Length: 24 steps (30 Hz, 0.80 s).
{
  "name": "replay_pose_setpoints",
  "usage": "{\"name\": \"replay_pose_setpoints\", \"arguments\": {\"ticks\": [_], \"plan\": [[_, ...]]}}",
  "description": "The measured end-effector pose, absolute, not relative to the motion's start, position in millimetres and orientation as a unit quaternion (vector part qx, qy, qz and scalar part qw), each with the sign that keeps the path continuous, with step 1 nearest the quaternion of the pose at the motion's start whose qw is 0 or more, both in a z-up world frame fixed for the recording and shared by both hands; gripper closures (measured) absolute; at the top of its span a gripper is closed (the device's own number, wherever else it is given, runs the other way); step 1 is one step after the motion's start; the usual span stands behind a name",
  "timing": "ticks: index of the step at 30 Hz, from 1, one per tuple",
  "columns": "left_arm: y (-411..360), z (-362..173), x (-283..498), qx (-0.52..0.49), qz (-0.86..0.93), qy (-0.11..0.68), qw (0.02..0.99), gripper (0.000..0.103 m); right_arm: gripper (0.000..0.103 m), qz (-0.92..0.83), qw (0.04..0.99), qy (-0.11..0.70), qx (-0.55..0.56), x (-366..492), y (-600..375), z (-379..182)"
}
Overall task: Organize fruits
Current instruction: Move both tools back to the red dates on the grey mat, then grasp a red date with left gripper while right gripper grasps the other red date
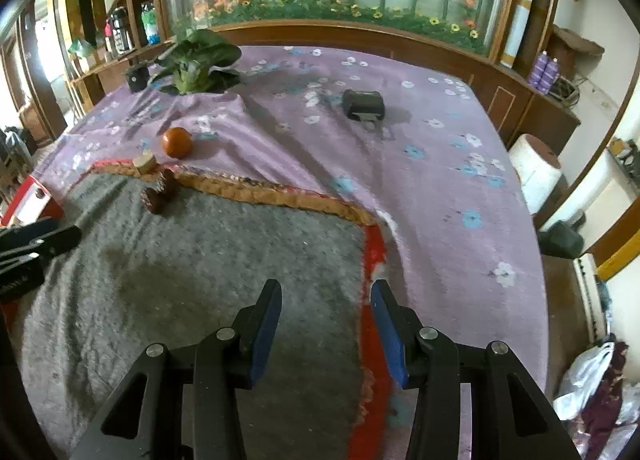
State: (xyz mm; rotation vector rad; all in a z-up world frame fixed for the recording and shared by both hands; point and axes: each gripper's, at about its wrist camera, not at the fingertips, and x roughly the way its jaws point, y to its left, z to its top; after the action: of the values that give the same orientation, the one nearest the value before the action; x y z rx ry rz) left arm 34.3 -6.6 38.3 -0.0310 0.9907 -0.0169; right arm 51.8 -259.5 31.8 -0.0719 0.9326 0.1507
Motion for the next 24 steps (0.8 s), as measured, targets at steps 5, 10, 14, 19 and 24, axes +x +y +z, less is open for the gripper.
{"name": "replay_pose_setpoints", "arguments": {"ticks": [5,10,14,19,24], "plan": [[-17.0,36.5,49.7,-0.019,-0.031,0.477,0.878,0.049,0.058,0.092,0.889,0.449,-0.025,58.1,-251.6,32.0],[-33.5,31.2,67.4,-0.020,-0.060,0.486,0.871,0.049,0.058,0.100,0.887,0.450,-0.028,63.0,-245.3,30.1],[-48.9,25.3,79.6,0.004,-0.073,0.486,0.871,0.049,0.058,0.105,0.885,0.451,-0.035,66.6,-241.4,28.6],[-61.0,13.8,95.6,0.033,-0.086,0.493,0.865,0.049,0.058,0.108,0.885,0.453,-0.031,68.4,-242.7,27.0],[-56.5,9.1,99.1,0.043,-0.090,0.483,0.870,0.063,0.058,0.108,0.884,0.454,-0.029,71.7,-240.9,25.7]]}}
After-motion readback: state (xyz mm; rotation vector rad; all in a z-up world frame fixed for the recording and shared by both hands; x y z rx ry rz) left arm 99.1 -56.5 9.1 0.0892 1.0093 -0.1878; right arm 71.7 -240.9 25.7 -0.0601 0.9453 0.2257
